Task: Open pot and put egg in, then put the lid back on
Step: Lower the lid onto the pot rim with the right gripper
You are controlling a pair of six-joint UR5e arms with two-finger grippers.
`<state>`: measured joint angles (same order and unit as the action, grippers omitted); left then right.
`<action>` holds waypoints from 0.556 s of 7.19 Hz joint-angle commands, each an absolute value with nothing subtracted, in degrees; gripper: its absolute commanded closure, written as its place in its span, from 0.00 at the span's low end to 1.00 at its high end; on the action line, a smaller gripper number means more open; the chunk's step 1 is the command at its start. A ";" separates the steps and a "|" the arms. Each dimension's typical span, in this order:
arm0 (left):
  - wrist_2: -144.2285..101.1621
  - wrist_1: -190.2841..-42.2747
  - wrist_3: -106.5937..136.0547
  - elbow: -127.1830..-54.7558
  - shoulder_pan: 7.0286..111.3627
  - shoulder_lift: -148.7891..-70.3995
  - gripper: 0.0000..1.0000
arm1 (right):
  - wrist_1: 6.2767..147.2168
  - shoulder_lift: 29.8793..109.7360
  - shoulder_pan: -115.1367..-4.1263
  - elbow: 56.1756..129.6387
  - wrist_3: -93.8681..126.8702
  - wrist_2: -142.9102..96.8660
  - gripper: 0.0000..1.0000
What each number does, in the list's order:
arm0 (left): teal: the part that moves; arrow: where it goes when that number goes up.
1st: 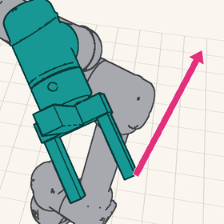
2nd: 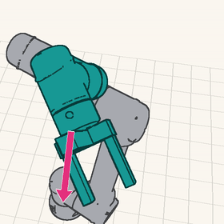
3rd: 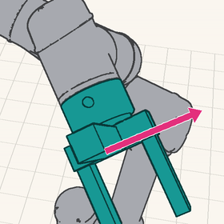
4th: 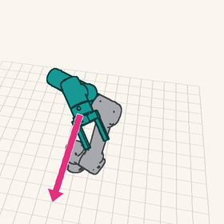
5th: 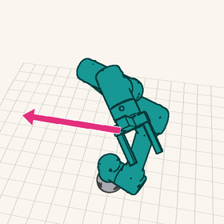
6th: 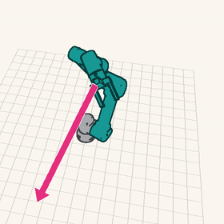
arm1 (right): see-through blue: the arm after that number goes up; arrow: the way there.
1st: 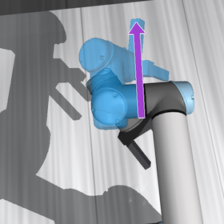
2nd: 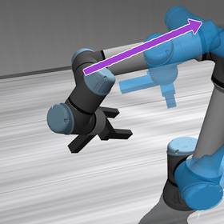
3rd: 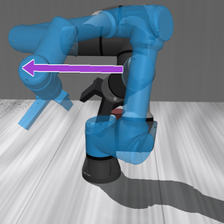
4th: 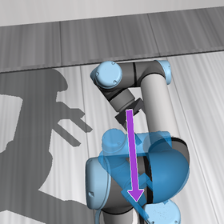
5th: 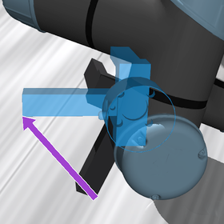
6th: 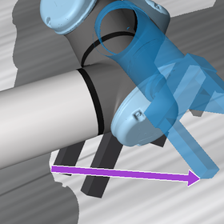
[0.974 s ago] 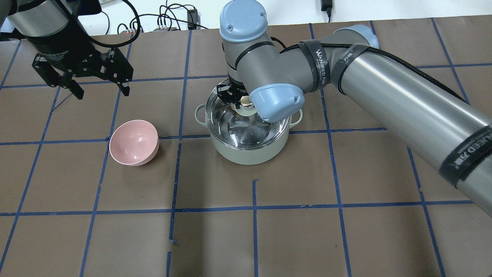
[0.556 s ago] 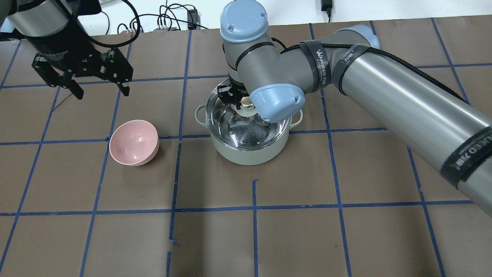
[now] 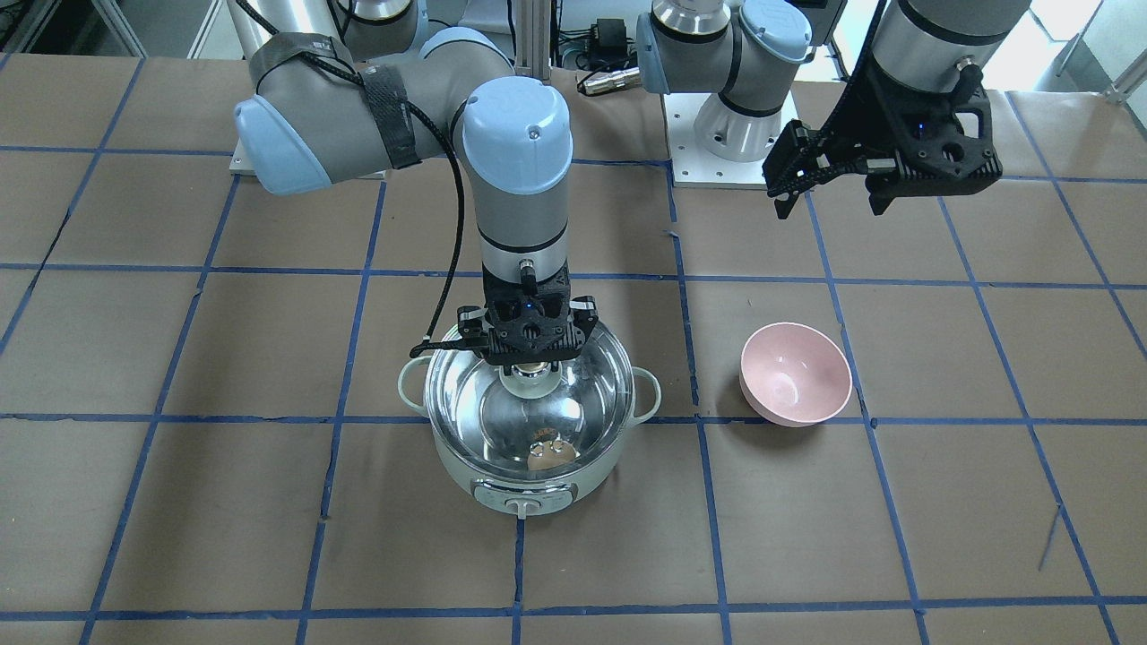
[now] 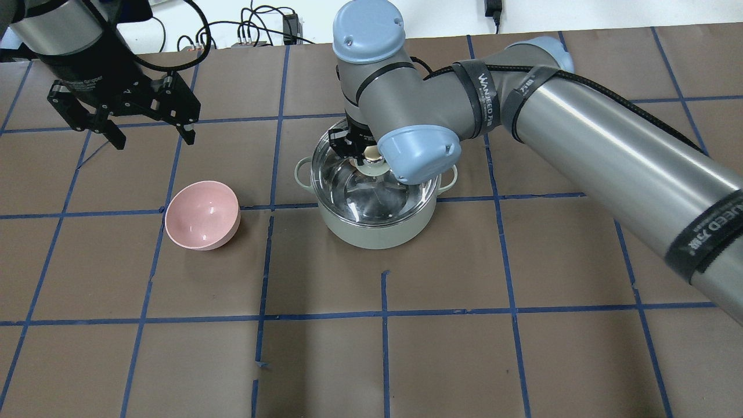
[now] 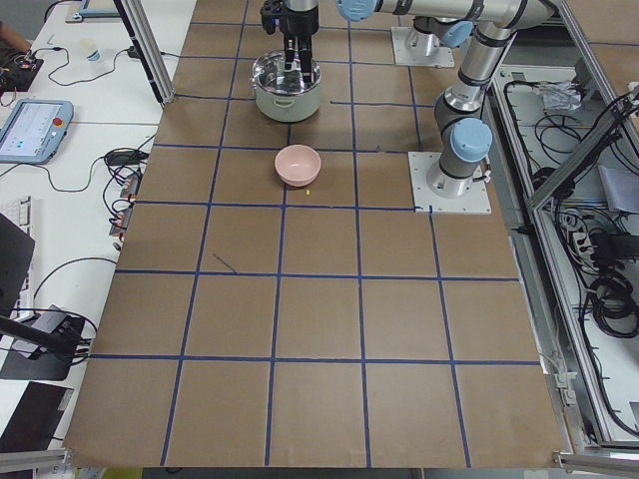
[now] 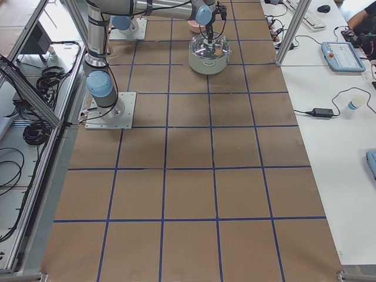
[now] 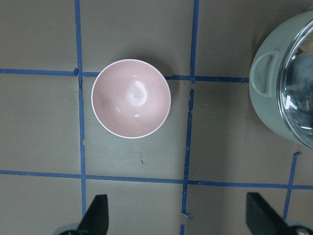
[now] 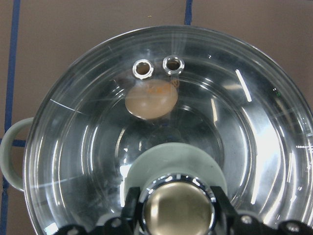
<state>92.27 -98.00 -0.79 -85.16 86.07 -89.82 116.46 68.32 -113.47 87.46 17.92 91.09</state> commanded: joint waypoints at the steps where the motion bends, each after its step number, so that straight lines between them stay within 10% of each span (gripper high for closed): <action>1: 92.20 -98.00 -0.79 -85.17 85.96 -89.82 0.00 | 116.54 68.29 -113.47 87.45 17.49 91.14 0.26; 2: 92.20 -98.00 -0.79 -85.17 85.87 -89.91 0.00 | 116.46 68.29 -113.47 87.02 17.14 91.06 0.00; 4: 92.20 -98.00 -0.79 -85.17 85.87 -89.83 0.00 | 116.54 68.12 -113.21 85.36 17.23 90.62 0.00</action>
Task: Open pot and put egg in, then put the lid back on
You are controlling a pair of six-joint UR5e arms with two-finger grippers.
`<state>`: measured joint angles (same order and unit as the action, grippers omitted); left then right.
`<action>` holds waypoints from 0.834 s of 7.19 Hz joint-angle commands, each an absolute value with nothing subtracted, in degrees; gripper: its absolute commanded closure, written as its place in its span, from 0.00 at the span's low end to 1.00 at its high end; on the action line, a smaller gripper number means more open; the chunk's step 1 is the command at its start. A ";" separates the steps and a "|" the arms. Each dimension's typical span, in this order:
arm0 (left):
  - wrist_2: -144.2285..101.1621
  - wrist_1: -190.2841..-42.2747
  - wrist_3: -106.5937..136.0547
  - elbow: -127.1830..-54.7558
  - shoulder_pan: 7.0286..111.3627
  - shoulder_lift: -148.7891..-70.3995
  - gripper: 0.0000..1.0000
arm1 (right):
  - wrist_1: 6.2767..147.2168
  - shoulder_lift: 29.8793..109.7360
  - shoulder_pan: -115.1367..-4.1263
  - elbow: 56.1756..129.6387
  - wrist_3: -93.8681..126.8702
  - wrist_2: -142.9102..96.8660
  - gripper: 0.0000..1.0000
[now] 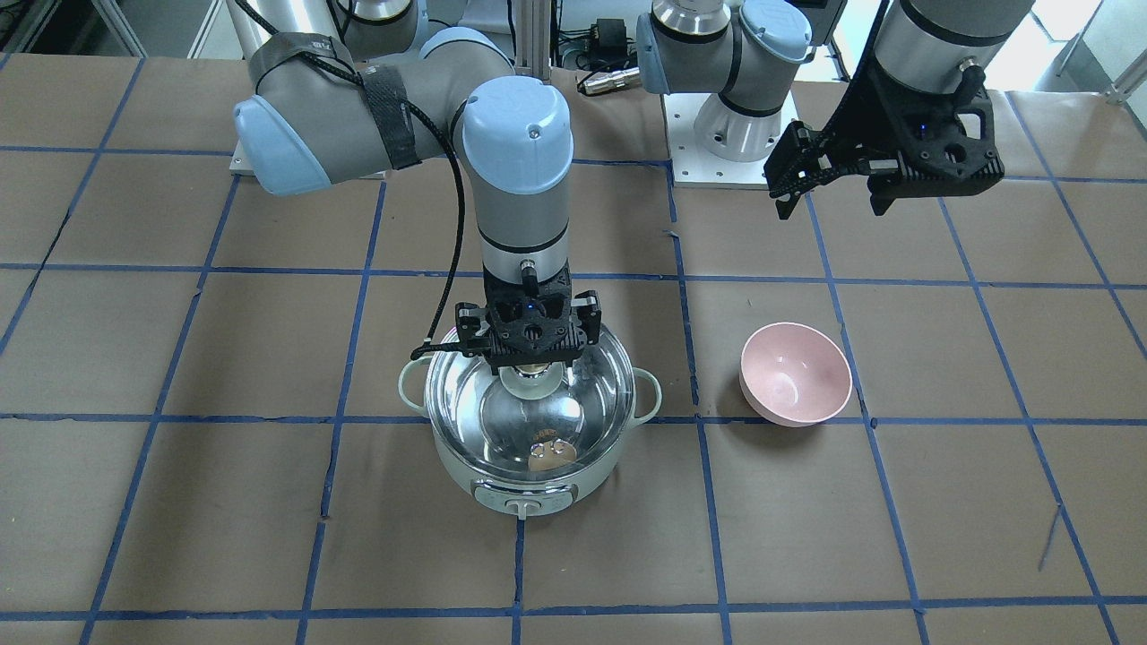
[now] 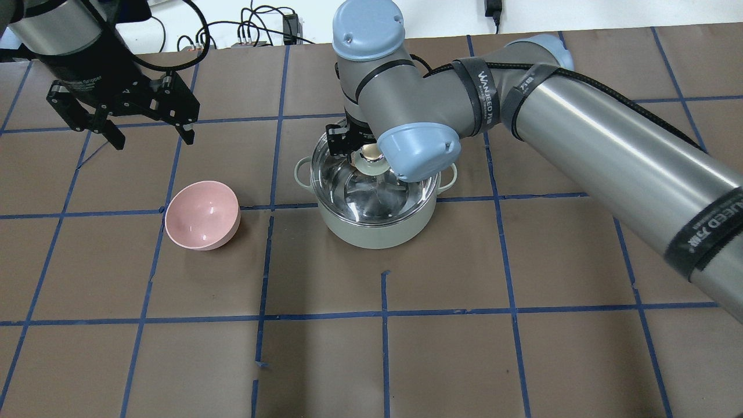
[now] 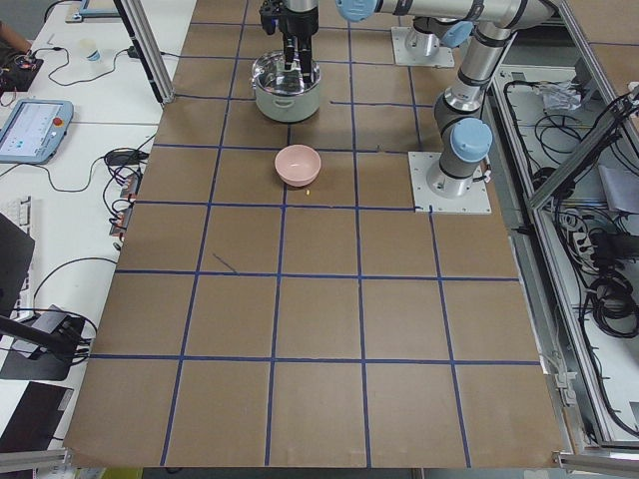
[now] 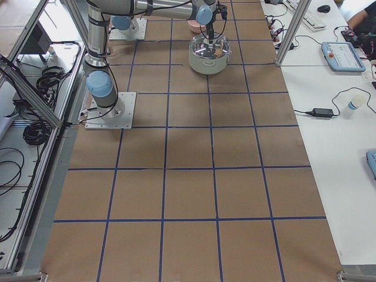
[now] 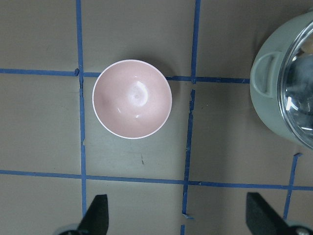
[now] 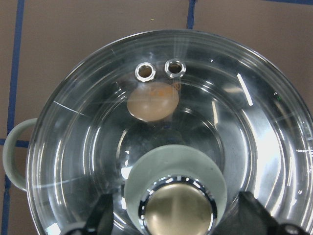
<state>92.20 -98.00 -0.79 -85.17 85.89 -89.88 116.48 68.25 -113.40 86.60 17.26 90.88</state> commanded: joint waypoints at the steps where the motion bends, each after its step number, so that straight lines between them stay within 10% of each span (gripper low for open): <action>1: 92.20 -98.00 -0.79 -85.17 85.87 -89.82 0.00 | 116.63 67.94 -112.25 83.78 16.97 91.05 0.00; 6: 92.20 -98.00 -0.79 -85.17 85.87 -89.83 0.00 | 116.99 66.09 -109.17 81.83 15.91 90.53 0.00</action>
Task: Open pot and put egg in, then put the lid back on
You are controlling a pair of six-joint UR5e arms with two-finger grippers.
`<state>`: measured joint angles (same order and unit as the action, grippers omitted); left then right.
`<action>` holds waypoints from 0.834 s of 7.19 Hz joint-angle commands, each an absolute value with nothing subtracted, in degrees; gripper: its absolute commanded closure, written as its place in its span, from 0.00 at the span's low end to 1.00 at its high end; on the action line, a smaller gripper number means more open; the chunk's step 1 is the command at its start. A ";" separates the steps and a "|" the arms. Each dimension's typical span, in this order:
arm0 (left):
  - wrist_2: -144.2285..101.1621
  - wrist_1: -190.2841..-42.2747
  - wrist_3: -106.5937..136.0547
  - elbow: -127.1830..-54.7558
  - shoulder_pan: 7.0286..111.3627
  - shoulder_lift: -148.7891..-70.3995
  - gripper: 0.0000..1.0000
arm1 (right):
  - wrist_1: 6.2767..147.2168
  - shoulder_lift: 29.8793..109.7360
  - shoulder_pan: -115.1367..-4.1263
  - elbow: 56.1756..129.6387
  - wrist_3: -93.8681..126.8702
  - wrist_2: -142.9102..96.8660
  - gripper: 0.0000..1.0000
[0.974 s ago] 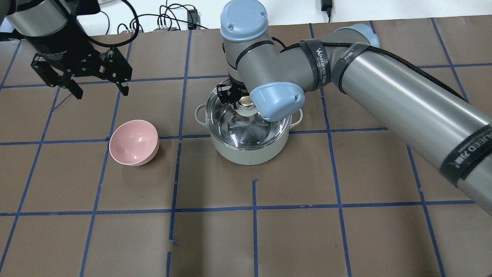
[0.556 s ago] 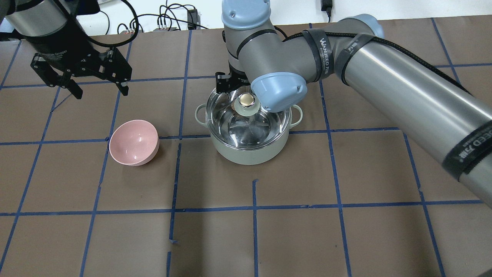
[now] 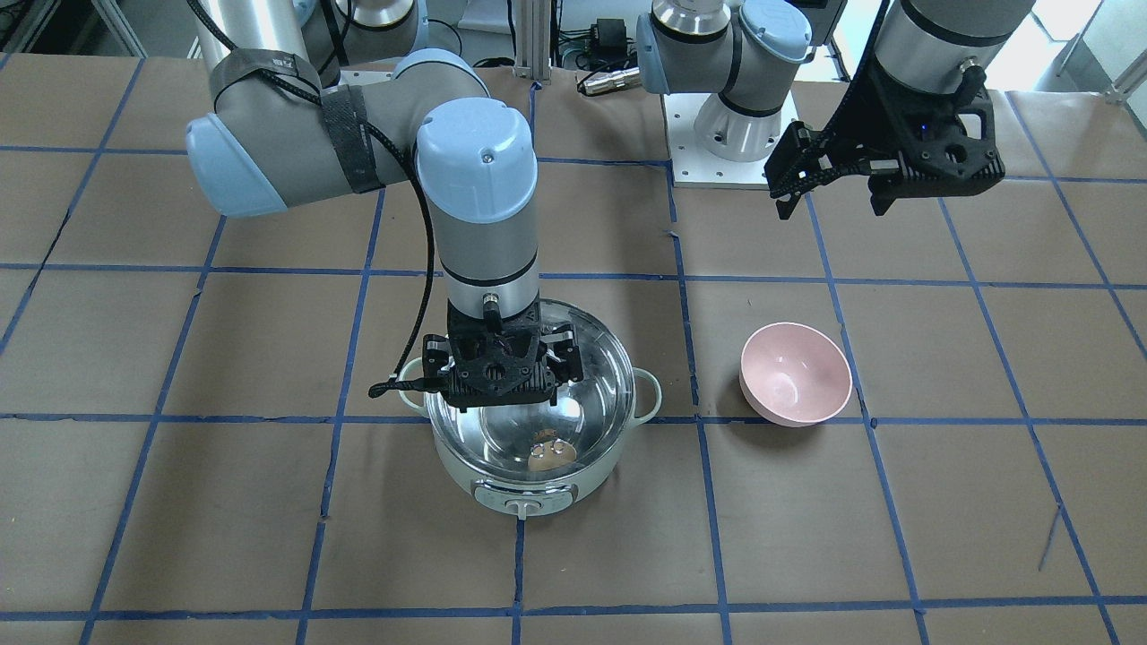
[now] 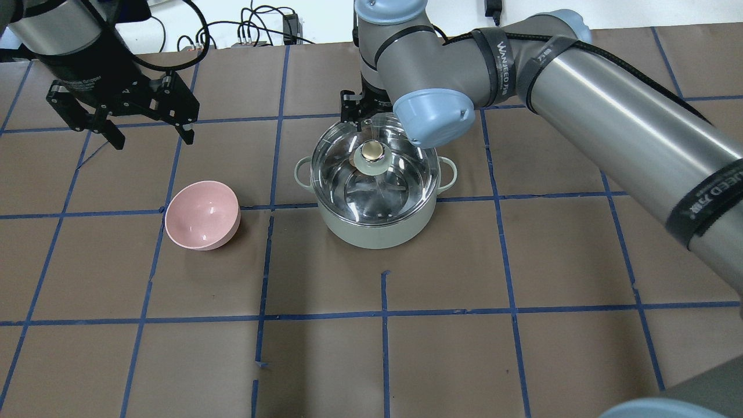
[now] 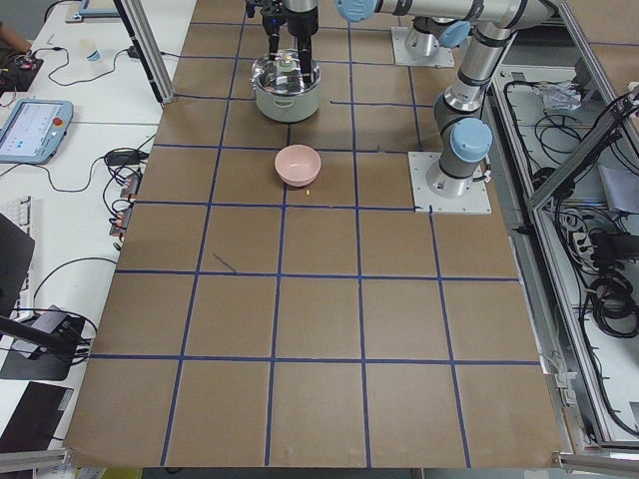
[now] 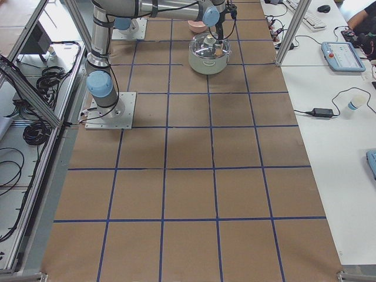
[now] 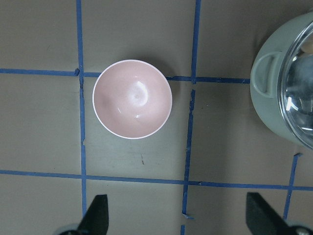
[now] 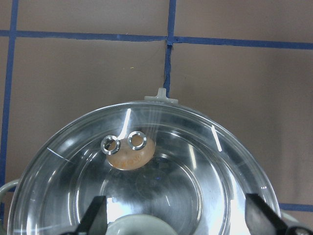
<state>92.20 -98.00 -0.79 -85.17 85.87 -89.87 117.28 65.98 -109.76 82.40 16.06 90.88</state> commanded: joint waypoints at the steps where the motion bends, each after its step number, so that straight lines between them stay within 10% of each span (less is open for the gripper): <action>1: 92.20 -98.00 -0.79 -85.17 85.87 -89.82 0.00 | 115.50 68.01 -108.64 81.57 15.13 90.44 0.00; 6: 92.20 -98.00 -0.79 -85.17 85.87 -89.82 0.00 | 93.96 86.11 -100.12 85.06 6.35 90.96 0.00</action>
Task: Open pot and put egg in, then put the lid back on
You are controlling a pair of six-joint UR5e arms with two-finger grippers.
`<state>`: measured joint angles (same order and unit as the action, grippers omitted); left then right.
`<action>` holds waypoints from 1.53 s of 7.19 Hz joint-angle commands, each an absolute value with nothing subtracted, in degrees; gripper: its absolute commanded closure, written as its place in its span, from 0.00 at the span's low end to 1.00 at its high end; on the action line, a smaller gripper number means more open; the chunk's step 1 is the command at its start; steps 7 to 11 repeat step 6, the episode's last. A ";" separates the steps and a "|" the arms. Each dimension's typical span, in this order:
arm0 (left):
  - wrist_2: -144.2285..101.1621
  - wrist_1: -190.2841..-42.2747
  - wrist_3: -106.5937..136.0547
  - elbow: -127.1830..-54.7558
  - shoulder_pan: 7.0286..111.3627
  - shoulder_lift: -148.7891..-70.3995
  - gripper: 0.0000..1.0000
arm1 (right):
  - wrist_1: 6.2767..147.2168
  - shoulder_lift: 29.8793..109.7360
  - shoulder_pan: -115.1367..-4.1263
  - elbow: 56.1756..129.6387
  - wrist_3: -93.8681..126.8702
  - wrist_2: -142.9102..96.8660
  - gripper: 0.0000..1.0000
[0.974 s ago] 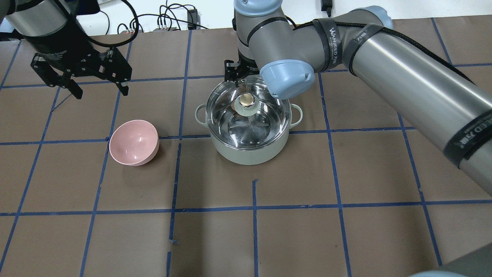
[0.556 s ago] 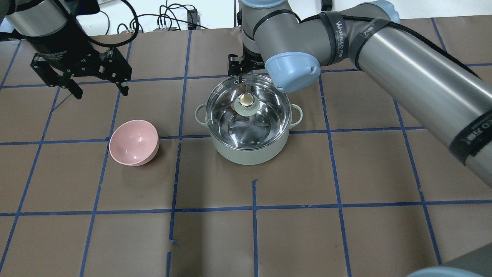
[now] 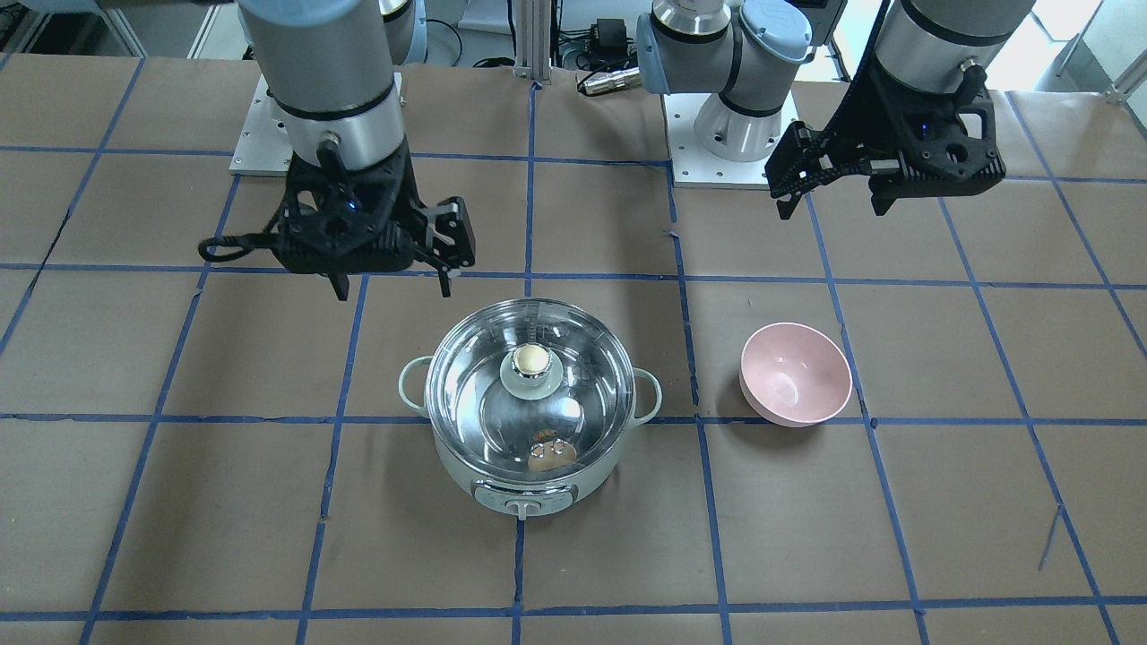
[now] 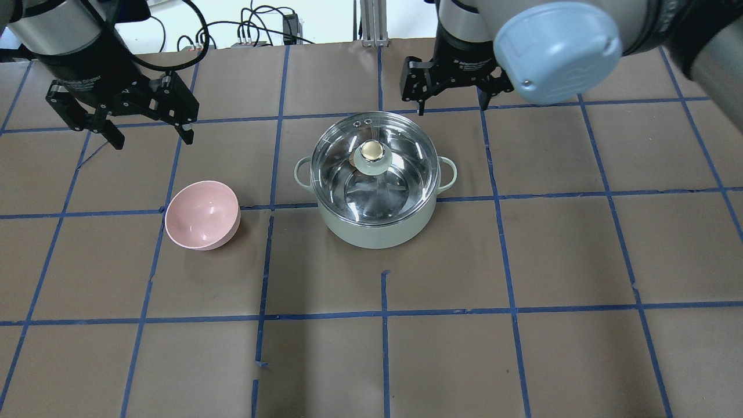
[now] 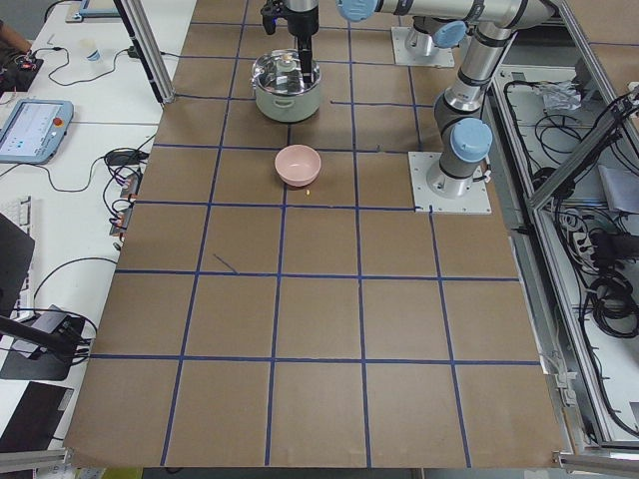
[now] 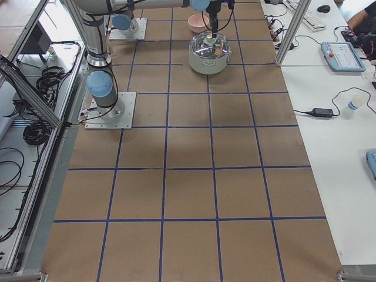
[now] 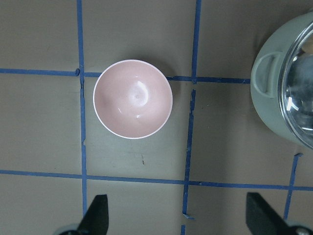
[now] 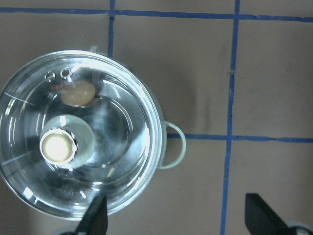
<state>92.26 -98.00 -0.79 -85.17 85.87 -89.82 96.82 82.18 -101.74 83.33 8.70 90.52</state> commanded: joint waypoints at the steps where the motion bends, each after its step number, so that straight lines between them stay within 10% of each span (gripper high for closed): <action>1: 92.28 -98.00 -0.79 -85.17 85.96 -89.82 0.00 | 93.69 88.57 -98.63 87.43 6.15 91.05 0.00; 11: 92.29 -98.00 -0.70 -85.17 85.96 -89.82 0.00 | 93.43 90.00 -94.92 88.51 6.07 90.44 0.00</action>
